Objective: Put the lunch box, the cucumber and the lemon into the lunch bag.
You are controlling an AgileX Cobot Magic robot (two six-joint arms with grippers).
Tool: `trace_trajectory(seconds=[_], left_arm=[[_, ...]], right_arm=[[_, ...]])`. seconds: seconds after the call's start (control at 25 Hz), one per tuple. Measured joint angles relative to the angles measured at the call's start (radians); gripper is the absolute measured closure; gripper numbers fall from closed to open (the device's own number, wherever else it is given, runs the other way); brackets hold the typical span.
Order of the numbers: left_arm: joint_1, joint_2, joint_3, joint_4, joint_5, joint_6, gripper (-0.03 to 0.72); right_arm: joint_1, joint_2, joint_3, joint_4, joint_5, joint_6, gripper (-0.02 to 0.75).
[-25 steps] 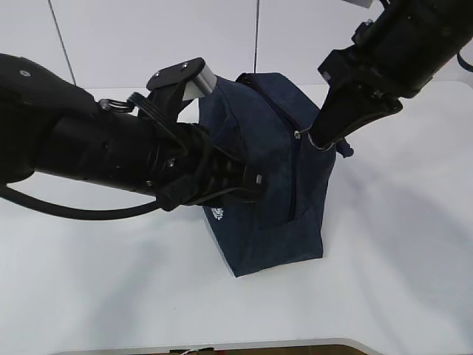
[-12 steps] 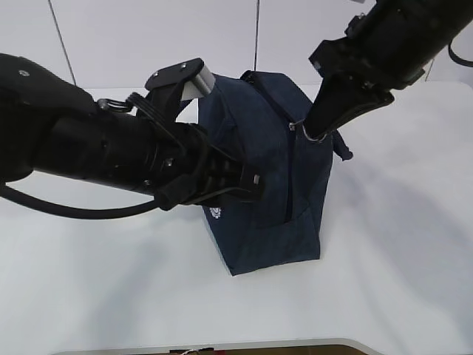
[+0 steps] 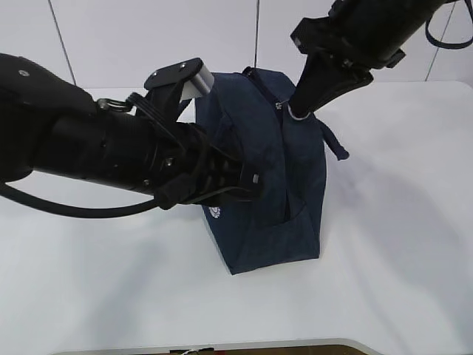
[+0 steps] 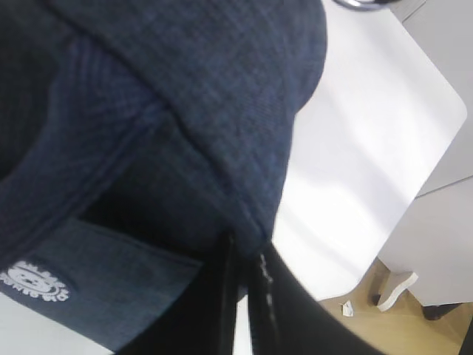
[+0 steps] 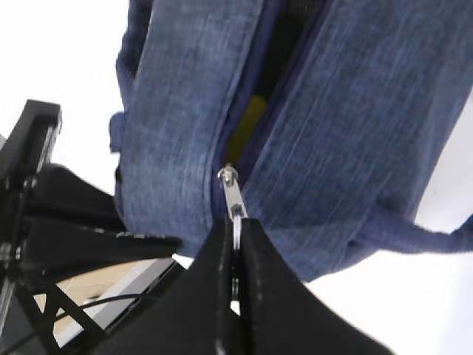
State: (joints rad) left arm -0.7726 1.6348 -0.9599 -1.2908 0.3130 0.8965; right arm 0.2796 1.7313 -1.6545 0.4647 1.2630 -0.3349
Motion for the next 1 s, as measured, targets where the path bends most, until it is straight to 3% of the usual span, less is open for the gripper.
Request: trace_trajectory(seconds=[0.6, 1.0], left_arm=[[0.0, 0.0, 0.014, 0.004, -0.01, 0.0, 0.701], [0.0, 0.0, 0.018, 0.004, -0.01, 0.0, 0.702]], right_arm=[[0.001, 0.097, -0.13, 0.0, 0.02, 0.113, 0.733], [0.002, 0.098, -0.134, -0.002, 0.021, 0.119, 0.733]])
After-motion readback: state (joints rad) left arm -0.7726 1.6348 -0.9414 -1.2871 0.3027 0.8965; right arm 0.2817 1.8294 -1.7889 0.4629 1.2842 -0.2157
